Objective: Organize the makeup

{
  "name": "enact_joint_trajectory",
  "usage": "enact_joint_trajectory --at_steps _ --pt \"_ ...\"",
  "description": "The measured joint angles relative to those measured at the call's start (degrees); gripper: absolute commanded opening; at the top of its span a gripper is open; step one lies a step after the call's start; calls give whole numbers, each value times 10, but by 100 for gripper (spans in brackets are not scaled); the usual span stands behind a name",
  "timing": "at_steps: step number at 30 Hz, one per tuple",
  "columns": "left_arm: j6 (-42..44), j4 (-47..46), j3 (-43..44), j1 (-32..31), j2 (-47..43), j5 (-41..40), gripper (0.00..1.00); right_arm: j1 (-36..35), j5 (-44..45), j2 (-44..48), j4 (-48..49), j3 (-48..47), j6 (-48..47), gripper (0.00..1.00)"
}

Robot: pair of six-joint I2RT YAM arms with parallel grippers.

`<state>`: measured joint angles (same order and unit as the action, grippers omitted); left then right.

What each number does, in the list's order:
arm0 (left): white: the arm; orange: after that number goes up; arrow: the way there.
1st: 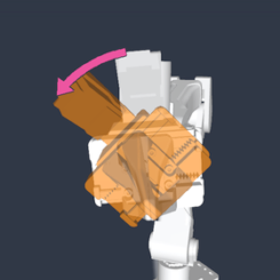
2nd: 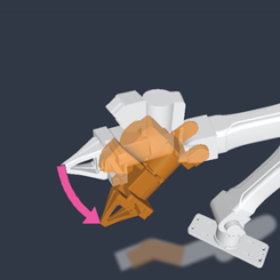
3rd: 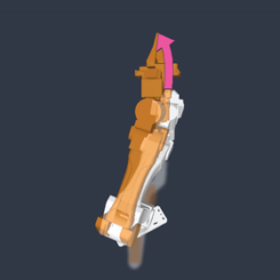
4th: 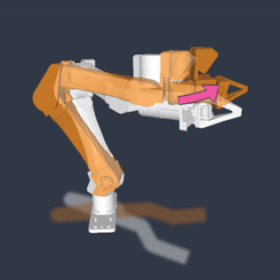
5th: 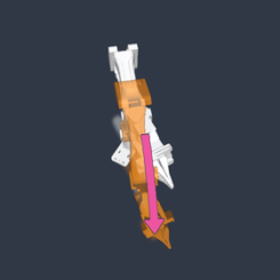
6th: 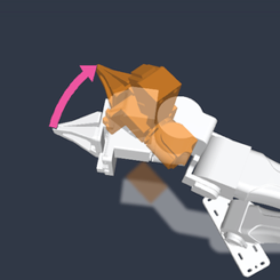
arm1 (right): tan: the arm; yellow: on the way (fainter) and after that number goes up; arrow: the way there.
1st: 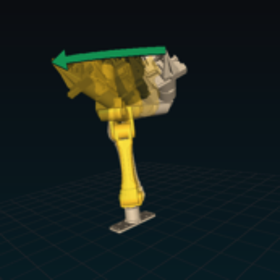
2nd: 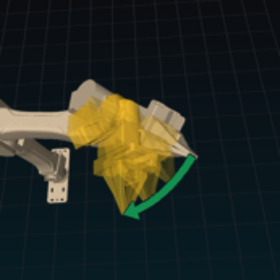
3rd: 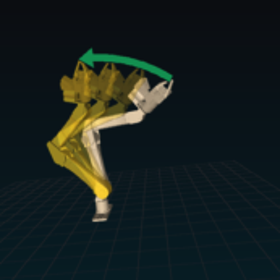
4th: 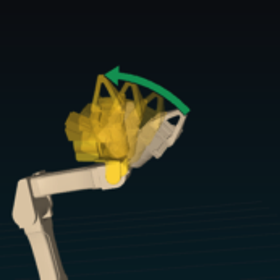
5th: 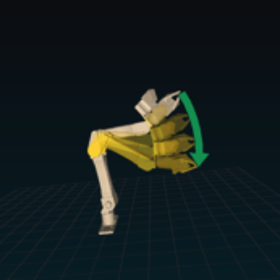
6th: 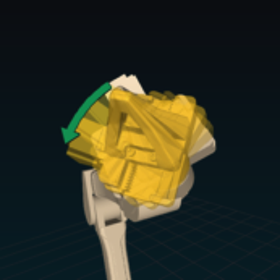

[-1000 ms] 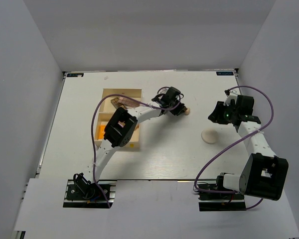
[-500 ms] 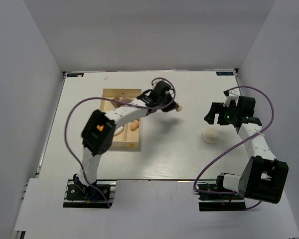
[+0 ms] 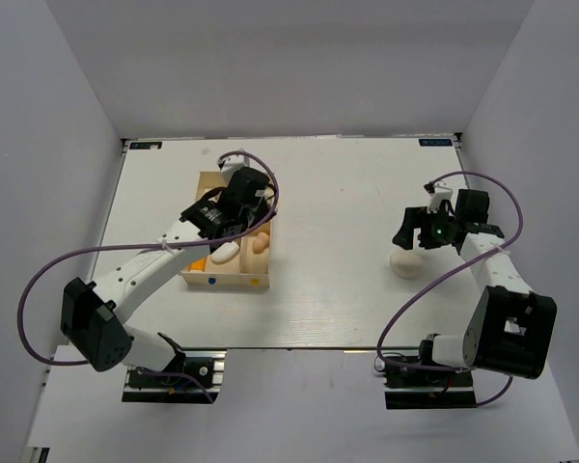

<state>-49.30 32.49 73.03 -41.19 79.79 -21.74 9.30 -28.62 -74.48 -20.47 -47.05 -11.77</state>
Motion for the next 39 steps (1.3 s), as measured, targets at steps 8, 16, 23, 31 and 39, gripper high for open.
enact_joint_trajectory --at_steps 8,16,23,31,39 --pt "29 87 -25 10 34 -50 23 0 40 -25 -23 0 -44 89" --pt "41 103 -25 14 103 -60 50 0 58 -25 -28 0 -61 89" --pt "49 109 -20 17 152 -61 73 0 65 -25 -32 -1 -68 89" --pt "52 112 13 17 162 -62 77 0 72 -43 -37 -25 -88 89" --pt "71 66 -9 16 70 -31 76 0 129 -71 -51 -39 -124 88"
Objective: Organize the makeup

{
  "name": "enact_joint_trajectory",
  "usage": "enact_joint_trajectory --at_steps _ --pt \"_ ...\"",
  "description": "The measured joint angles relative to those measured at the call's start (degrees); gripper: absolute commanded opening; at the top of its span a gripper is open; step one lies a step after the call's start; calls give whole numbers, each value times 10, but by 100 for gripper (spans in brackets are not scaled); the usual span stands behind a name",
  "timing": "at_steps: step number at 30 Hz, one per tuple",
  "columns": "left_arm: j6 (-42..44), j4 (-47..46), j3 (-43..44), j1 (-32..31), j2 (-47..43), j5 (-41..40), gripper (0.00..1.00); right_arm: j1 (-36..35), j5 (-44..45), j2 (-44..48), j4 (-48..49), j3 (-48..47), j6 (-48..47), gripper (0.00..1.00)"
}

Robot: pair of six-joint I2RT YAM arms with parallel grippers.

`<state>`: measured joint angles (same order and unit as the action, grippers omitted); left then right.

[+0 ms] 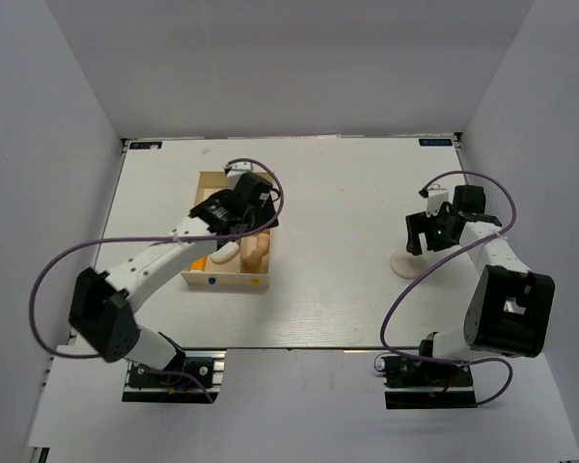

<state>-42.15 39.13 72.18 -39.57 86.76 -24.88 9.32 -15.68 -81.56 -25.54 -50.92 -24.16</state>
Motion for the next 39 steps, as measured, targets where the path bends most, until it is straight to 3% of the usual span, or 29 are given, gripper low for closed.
enact_joint_trajectory --at_steps 8,23,26,27,30,32,39 --pt "8 -80 -67 -3 -162 51 76 0 21 -24 -17 0 -35 74" --pt "1 -78 -98 -3 -193 58 77 0 -1 -99 -16 1 -45 45" --pt "-3 -77 -101 -3 -203 58 77 0 -4 -102 -15 2 -45 35" --pt "-5 -78 -104 -3 -207 58 76 0 -5 -104 -14 2 -45 25" --pt "-8 -78 -115 -5 -225 58 77 0 -12 -107 -12 2 -45 8" --pt "-9 -80 -125 -7 -241 58 76 0 -21 -107 -14 2 -47 2" --pt "-12 -97 -145 -7 -299 58 77 2 -92 -101 -43 -3 -91 0"
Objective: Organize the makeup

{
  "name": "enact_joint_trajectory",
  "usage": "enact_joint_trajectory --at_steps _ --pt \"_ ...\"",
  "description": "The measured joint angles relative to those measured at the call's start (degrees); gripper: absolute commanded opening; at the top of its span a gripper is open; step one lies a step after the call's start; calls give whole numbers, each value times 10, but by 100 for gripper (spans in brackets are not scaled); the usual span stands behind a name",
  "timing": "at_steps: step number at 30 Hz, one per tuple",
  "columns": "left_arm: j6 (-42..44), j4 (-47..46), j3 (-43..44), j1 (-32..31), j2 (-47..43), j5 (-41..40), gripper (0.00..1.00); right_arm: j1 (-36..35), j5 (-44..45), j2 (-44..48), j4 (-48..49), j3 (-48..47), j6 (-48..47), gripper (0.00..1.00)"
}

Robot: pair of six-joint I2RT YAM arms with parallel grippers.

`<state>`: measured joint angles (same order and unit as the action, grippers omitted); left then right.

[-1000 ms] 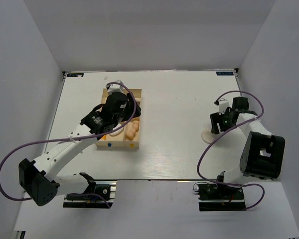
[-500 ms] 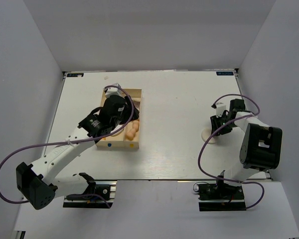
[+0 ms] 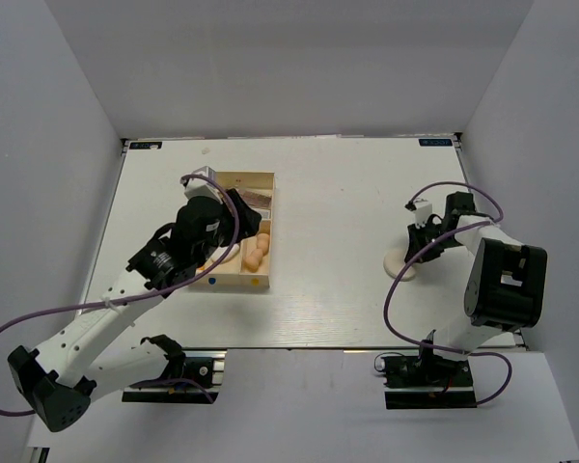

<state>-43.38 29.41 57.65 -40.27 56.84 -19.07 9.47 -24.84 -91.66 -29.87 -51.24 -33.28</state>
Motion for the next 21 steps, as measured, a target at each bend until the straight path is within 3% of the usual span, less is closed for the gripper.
enact_joint_trajectory --at_steps 9,15,21 --pt "-5 -12 -1 0 -17 0 77 -59 -123 0 -66 -137 -34 0" --pt "-10 -12 -2 0 -26 0 77 -179 -163 -40 -58 -278 -6 0" --pt "-17 -11 -2 0 -49 -1 77 -297 -187 -136 -33 -419 48 0"
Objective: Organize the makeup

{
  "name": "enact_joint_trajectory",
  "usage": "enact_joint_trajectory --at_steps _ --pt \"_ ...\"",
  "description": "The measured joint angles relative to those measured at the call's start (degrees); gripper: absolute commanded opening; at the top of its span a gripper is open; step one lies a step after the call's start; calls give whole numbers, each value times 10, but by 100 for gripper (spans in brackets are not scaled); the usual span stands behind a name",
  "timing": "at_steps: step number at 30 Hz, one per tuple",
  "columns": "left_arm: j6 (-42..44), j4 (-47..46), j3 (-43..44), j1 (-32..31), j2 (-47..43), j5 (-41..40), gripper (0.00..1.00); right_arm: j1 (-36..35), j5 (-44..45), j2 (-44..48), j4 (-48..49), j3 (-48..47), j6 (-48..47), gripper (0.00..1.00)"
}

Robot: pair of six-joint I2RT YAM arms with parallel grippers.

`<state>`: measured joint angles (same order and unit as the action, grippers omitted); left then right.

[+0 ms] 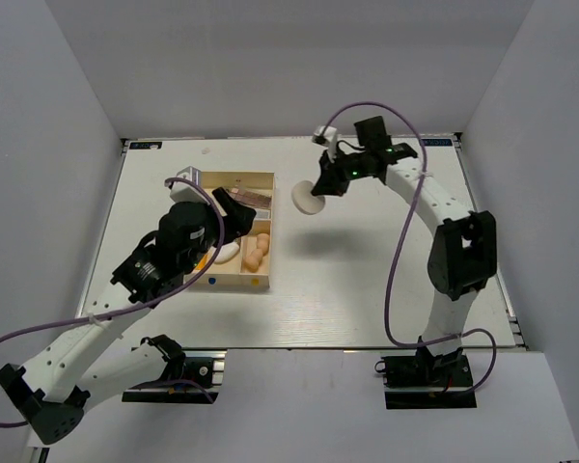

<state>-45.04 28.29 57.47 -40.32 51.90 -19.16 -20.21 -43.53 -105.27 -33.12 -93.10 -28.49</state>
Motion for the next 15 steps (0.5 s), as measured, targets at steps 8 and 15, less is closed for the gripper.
enact_joint_trajectory --at_steps 8,15 --pt "-10 29 0 0 -40 -22 77 -121 -14 -91 47 -70 59 0" --pt "-20 53 0 0 -54 -35 77 -182 -29 -125 92 -73 77 0"
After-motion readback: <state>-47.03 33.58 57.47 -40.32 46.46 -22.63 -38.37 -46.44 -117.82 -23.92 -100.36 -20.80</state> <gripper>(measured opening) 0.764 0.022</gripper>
